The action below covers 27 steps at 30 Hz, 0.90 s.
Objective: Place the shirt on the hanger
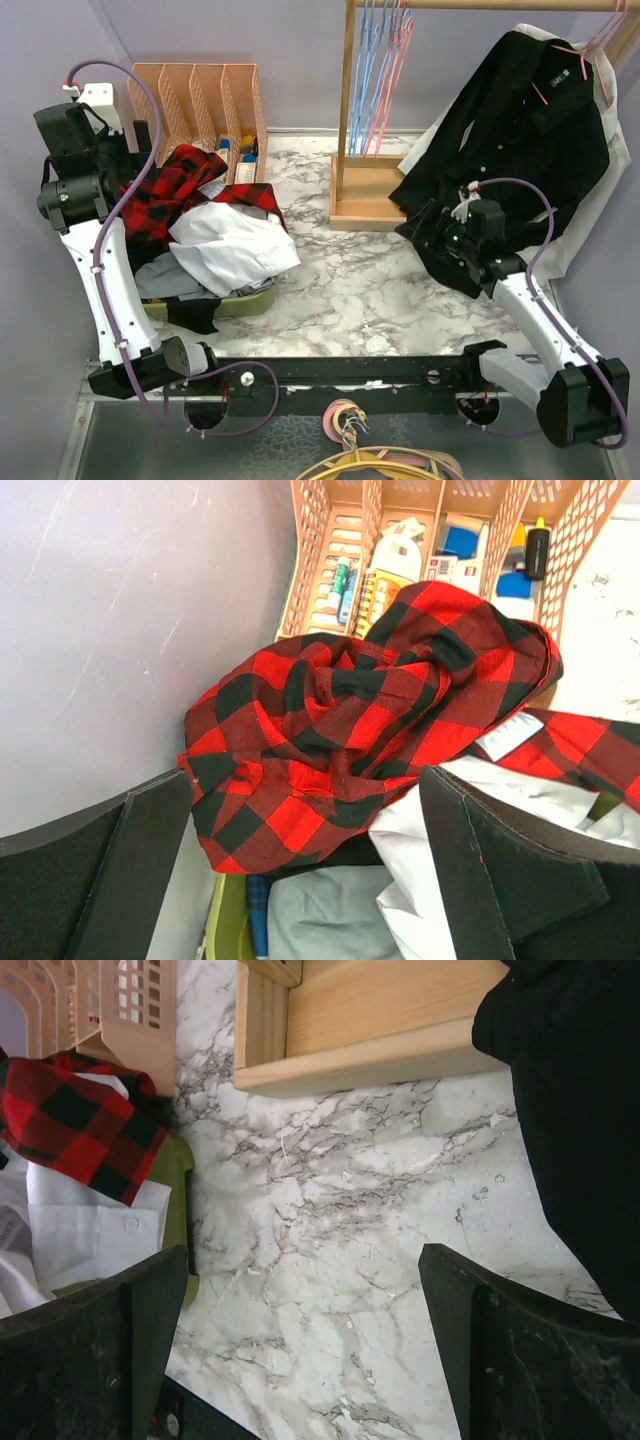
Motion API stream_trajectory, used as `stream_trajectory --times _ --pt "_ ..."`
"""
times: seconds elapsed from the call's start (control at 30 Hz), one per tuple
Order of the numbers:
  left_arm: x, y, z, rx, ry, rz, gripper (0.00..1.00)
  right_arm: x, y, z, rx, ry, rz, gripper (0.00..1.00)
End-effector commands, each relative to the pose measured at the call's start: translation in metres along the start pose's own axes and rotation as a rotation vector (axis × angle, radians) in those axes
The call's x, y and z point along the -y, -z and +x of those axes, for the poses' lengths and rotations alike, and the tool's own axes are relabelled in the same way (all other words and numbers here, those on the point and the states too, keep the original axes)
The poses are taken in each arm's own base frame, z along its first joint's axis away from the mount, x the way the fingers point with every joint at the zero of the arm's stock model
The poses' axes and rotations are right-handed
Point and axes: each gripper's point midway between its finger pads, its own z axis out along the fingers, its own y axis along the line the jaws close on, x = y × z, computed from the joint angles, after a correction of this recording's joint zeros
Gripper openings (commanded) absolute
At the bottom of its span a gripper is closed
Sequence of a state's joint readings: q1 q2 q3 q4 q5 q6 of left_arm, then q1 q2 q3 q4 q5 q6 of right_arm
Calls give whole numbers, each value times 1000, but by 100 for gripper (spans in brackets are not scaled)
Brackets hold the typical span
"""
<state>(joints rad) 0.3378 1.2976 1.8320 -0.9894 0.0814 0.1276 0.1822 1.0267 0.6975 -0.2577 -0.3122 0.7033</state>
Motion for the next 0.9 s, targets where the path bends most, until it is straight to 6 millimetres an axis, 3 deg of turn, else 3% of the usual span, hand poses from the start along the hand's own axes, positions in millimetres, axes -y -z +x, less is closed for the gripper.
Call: stream_trajectory --times 0.0,0.07,0.23,0.43,0.6,0.73,0.87 --pt "4 9 -14 105 32 5 99 -20 4 -14 104 38 -121 99" --pt "28 17 -10 116 -98 152 99 -18 2 -22 128 7 -93 99" --pt "57 20 11 53 -183 346 99 -44 -3 -27 110 -68 -215 99" --pt "89 4 58 -195 -249 527 99 -38 -24 0 -43 -80 -258 99" --pt "122 2 113 -421 -426 636 99 -65 -3 22 -50 6 -534 100" --pt "118 -16 113 -424 -529 518 99 -63 2 27 -38 17 -555 100" --pt "141 2 109 -413 -550 687 99 -66 -1 29 -75 55 -574 99"
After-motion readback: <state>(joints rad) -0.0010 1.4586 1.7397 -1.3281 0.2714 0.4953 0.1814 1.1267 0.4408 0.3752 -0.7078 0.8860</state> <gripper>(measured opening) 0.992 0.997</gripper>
